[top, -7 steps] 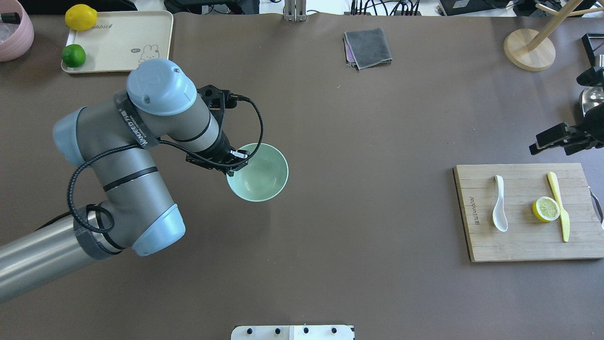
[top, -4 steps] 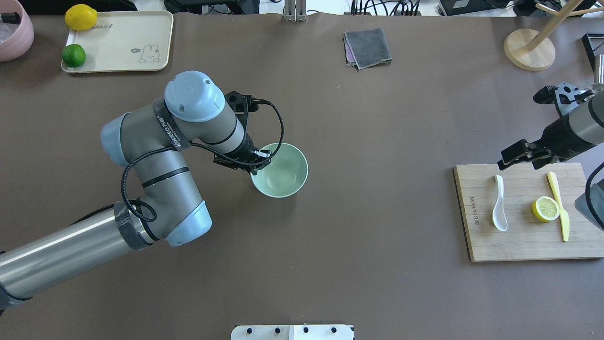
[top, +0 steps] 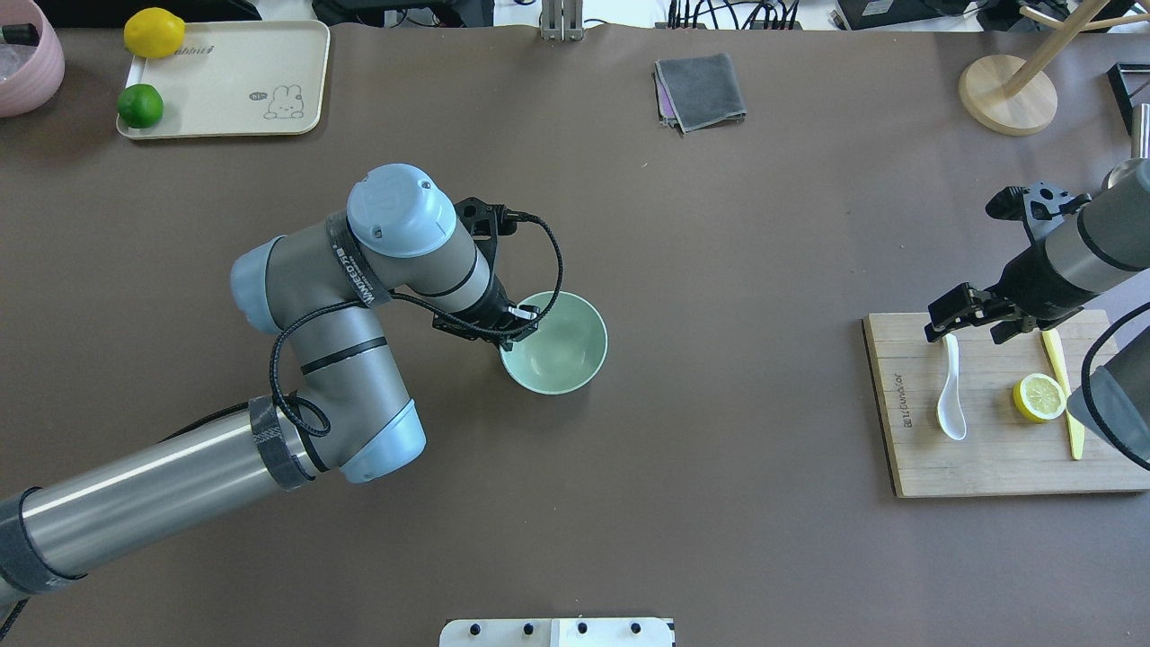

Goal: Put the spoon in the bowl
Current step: 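Grasp the white spoon with right gripper while left gripper releases the bowl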

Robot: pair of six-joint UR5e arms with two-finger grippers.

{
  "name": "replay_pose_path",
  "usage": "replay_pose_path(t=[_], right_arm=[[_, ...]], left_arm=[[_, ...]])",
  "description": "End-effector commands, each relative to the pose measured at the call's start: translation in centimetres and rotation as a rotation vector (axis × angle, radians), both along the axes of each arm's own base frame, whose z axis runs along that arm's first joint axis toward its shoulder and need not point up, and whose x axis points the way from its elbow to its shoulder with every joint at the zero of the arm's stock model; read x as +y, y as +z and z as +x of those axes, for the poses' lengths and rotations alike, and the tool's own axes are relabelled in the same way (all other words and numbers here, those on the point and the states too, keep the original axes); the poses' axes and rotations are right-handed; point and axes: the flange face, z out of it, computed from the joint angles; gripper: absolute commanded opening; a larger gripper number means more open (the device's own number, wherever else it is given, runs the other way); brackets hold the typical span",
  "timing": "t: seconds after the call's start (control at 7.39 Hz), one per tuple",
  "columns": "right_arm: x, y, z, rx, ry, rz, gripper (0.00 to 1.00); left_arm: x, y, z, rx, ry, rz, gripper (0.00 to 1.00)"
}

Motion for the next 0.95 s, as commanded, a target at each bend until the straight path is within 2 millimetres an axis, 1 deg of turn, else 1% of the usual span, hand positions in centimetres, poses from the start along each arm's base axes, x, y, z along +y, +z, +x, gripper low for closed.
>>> replay_pose_path(t=[0.0, 0.14, 0.27, 0.41, 0.54, 0.68, 0.81], right_arm=[[-0.1, 1.6, -0.4, 0.021, 0.010, -0.043, 0.94], [-0.1, 2.5, -0.6, 0.033, 0.010, -0.058, 0.93], [0.0, 2.8, -0.8, 0.036, 0.006, -0.063, 0.90], [0.0, 3.0, -0.9, 0.040, 0.009, -0.074, 0.85], [0.2, 3.1, -1.1, 0.042, 0.013, -0.086, 0.83], [0.4, 3.6, -1.6, 0.048, 0.005, -0.095, 0.80], [0.6, 3.9, -2.0, 0.054, -0.002, -0.096, 0.80]], left_arm=[[0.6, -0.2, 0.7, 0.003, 0.008, -0.005, 0.00], [0.7, -0.5, 0.9, 0.007, 0.010, -0.004, 0.00], [0.7, -0.6, 0.9, 0.010, 0.010, -0.002, 0.00], [0.8, -0.7, 1.0, 0.011, 0.012, 0.000, 0.25], [0.9, -0.7, 0.9, 0.012, 0.014, 0.003, 0.62], [0.9, -1.1, 0.8, 0.029, 0.015, 0.015, 0.76], [0.9, -1.2, 0.7, 0.040, 0.013, 0.021, 0.76]])
